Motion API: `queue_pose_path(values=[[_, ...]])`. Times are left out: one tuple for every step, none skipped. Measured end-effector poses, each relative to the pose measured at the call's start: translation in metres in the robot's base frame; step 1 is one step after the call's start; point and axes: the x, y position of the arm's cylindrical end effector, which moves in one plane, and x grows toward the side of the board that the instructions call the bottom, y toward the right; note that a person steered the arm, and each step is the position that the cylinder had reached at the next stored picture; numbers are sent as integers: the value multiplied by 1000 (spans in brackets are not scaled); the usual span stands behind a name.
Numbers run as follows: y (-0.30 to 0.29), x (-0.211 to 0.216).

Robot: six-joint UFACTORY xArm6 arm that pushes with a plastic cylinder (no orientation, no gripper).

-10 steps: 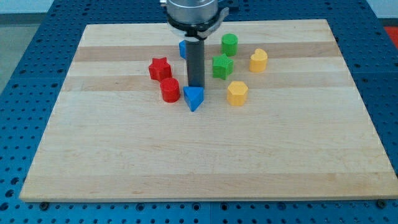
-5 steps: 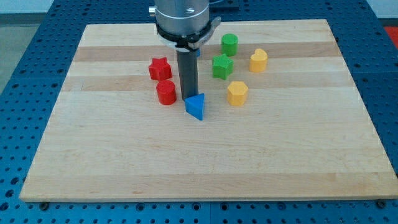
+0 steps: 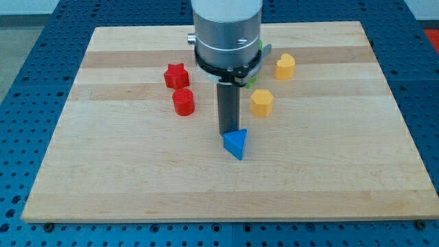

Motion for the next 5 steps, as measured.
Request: queue_pose_path(values=[[11,6],[15,17],[16,31],[16,34],[16,37]])
